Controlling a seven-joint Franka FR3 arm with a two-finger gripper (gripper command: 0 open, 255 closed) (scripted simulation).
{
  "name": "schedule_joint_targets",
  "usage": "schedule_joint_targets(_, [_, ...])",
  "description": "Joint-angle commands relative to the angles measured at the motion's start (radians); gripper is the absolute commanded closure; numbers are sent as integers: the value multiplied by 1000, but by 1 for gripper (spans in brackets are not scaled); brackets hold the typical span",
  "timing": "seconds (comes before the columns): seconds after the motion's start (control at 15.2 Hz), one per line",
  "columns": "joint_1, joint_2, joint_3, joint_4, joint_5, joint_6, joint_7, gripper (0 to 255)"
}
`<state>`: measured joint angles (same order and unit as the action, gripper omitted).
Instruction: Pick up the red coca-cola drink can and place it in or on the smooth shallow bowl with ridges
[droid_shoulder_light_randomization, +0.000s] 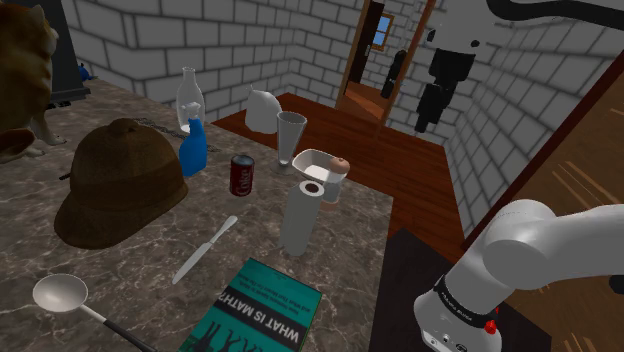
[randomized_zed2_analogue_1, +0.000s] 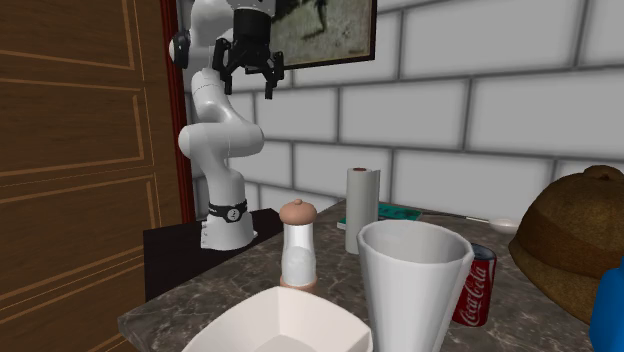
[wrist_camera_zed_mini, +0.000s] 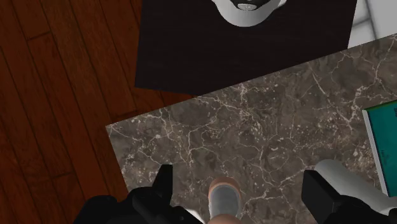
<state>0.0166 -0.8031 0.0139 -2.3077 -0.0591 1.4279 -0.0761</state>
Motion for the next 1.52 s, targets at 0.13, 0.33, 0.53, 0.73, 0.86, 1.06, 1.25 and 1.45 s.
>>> schedule_joint_targets(0.13, [7, 46, 16, -10, 15, 60, 19, 0])
schedule_joint_targets(0.33, [17, 124, 39, -16, 36, 147, 45, 0])
schedule_joint_targets(0.53, [27, 209, 62, -9, 52, 232, 70, 0])
schedule_joint_targets(0.73, [35, 301, 85, 9, 63, 311, 94, 0])
schedule_joint_targets(0.86, [41, 366, 99, 28, 68, 361, 111, 0])
schedule_joint_targets(1.06, [48, 466, 121, 67, 71, 429, 135, 0])
schedule_joint_targets(1.25, [54, 570, 141, 116, 68, 489, 160, 0])
schedule_joint_targets(1.45, [62, 677, 159, 178, 59, 540, 186, 0])
